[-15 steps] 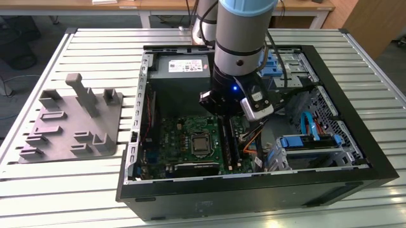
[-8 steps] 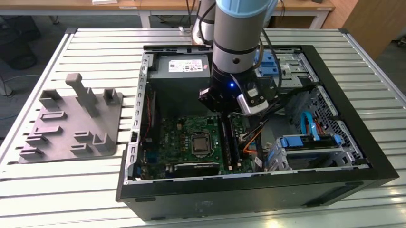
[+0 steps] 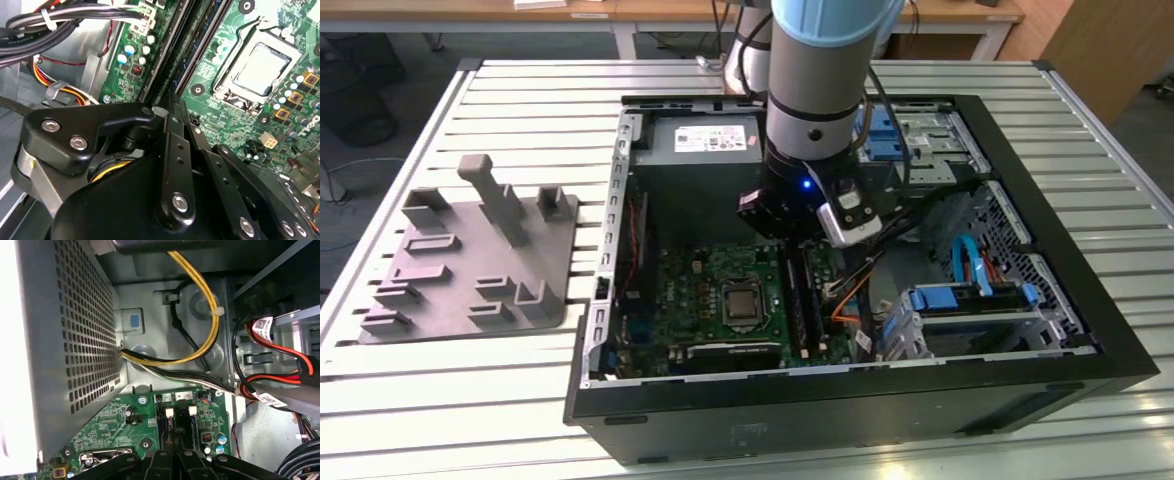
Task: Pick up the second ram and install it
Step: 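Press down the second ram until it locks into place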
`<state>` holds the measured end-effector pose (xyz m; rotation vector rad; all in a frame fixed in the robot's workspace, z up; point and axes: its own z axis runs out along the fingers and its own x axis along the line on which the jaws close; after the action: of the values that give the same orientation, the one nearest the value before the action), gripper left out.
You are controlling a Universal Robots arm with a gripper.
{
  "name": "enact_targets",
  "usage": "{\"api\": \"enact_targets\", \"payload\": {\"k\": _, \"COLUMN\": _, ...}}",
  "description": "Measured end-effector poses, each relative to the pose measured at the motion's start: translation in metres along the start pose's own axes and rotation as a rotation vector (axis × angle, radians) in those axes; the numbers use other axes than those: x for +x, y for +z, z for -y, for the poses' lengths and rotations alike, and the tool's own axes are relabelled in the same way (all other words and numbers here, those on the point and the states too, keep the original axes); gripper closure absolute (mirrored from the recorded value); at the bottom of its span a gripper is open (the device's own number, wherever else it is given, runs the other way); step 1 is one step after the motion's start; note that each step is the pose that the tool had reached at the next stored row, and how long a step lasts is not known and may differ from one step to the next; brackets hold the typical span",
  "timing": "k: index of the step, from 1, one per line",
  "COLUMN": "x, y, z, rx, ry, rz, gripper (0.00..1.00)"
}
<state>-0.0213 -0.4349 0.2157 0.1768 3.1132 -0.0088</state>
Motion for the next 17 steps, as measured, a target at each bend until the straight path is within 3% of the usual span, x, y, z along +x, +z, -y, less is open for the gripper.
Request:
{"api": "enact_targets", "payload": {"k": 3, "x": -0.0002, "y": -0.0039, "z": -0.0006, "rx": -0.0032, "ry": 0.0, "rz": 0.0009, "gripper": 0.9}}
{"api": "enact_targets", "payload": {"k": 6, "x": -0.0004, "y": -0.011, "z": 0.0011, "rx": -0.0009, "ry": 0.0, "rz": 0.0003, "gripper": 0.9}}
{"api": "enact_targets", "payload": {"k": 12, "x": -0.0031, "y": -0.011, "z": 0.0246, "rx": 0.0002, "ry": 0.0, "rz": 0.0002, "gripper": 0.9}}
{"api": "enact_targets", "payload": {"k": 17, "x": -0.0052, "y": -0.0105, "z": 0.043, "rx": 0.0069, "ry": 0.0, "rz": 0.001, "gripper": 0.9}}
